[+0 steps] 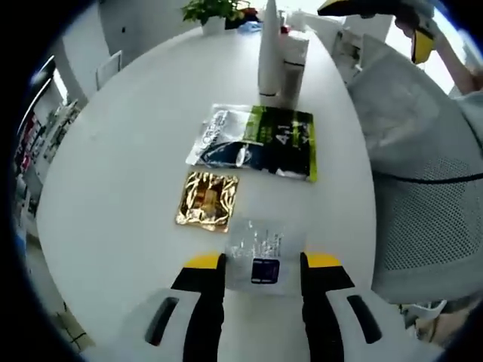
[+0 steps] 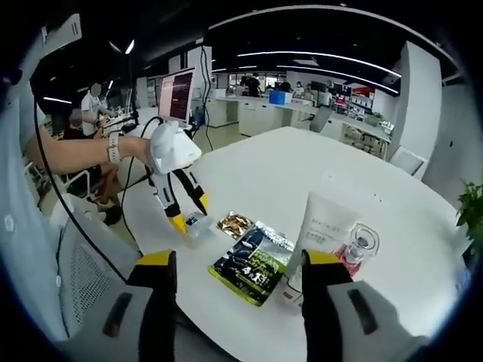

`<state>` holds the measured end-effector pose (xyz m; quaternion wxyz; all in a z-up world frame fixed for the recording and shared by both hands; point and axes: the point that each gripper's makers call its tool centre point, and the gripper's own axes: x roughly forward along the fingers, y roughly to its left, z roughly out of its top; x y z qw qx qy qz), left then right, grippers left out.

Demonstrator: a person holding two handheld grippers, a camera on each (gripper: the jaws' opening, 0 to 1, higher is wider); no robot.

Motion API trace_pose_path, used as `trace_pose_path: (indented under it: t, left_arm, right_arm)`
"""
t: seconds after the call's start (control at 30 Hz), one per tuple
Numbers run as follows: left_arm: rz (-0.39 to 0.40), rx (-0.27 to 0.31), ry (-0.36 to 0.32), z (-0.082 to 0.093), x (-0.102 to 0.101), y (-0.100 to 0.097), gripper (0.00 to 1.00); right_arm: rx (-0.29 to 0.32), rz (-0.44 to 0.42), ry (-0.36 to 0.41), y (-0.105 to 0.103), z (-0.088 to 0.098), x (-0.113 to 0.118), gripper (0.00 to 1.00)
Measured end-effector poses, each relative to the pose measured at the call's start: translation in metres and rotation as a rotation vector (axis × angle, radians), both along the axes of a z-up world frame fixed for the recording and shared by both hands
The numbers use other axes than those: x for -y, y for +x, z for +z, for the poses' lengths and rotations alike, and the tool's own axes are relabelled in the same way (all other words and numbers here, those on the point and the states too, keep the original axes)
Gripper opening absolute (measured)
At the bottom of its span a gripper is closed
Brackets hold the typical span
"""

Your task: Arrange the skincare products in the storage area until every visible bottle or jar stands upright without overlapping.

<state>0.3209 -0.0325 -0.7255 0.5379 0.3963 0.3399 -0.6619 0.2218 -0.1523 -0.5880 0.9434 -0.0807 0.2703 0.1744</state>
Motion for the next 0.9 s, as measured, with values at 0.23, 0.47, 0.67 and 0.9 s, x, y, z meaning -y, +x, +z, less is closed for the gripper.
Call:
trace_pose_path:
  t: [0.23, 0.47, 0.67, 0.9]
  left_arm:
    - [-0.045, 0.003, 0.006, -0.001, 0.010, -0.010, 0.37]
    - [-0.042, -0.006, 0.005, -0.005, 0.020, -0.016, 0.37]
    - [-0.057, -0.006, 0.011, -0.010, 0.030, -0.021, 0.37]
    - [-0.046, -0.010, 0.026, -0.017, 0.035, -0.023, 0.37]
  right_arm:
    - [-0.002, -0.049, -0.005, -0.004, 0.001, 0.017, 0.78]
    - [-0.010, -0.086, -0.038, -0.009, 0.001, 0.033, 0.90]
    - [-0.012, -0.120, -0.059, -0.014, 0.003, 0.048, 0.97]
    - [-0.030, -0.136, -0.091, -0.021, 0.000, 0.055, 0.99]
